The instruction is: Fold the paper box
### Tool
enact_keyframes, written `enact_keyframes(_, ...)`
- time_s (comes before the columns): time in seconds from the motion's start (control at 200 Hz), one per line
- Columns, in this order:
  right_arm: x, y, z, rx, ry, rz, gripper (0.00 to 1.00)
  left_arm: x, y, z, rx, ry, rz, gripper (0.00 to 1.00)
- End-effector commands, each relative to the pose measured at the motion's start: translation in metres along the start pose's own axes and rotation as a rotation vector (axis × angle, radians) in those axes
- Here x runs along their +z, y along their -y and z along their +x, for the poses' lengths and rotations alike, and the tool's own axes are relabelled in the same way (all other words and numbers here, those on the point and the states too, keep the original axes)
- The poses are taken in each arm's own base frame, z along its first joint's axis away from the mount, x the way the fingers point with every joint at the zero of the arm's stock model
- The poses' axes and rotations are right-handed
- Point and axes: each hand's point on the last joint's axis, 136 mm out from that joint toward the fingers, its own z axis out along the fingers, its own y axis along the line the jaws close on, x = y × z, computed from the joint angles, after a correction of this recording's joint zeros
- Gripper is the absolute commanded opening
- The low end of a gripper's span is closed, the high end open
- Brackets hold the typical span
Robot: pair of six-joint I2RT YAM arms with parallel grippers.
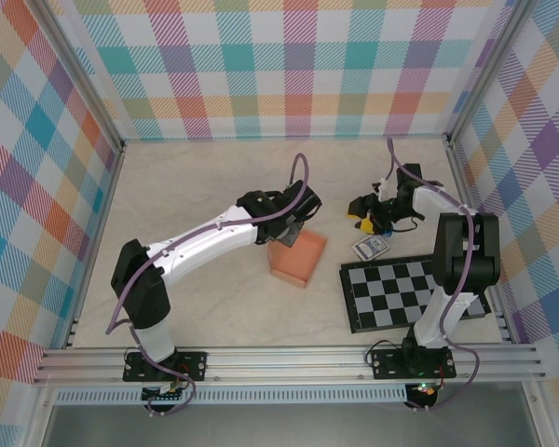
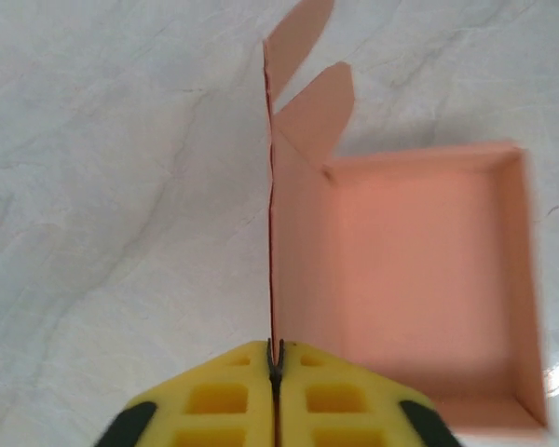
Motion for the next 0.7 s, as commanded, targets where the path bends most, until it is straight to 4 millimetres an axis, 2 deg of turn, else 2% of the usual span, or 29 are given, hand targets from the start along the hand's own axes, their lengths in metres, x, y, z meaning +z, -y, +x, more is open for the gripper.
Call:
enact_keyframes(0.0, 0.017, -0.008, 0.022, 0.107, -0.13, -0.033, 0.61, -0.032, -0.01, -0.011, 0.043, 0.089, 0.031, 0.0)
enact_keyframes(0.1, 0.043, -0.031, 0.042, 0.053, -0.211, -0.13, 0.61, -0.044, -0.007, -0.015, 0.019, 0.12, 0.139, 0.0)
enact_keyframes(0.195, 0.054, -0.05, 0.056, 0.019, -0.258, -0.255, 0.64, -0.056, -0.002, -0.017, -0.015, 0.142, 0.26, 0.0)
enact_keyframes(0.39, 0.052, -0.065, 0.059, -0.017, -0.316, -0.365, 0.64, -0.067, 0.0, -0.013, -0.041, 0.155, 0.429, 0.0)
enact_keyframes(0.59, 0.043, -0.078, 0.07, -0.014, -0.371, -0.492, 0.64, -0.062, -0.009, -0.01, -0.062, 0.149, 0.449, 0.0)
enact_keyframes(0.7, 0.043, -0.076, 0.073, 0.002, -0.385, -0.495, 0.63, -0.058, -0.011, -0.01, -0.072, 0.152, 0.45, 0.0)
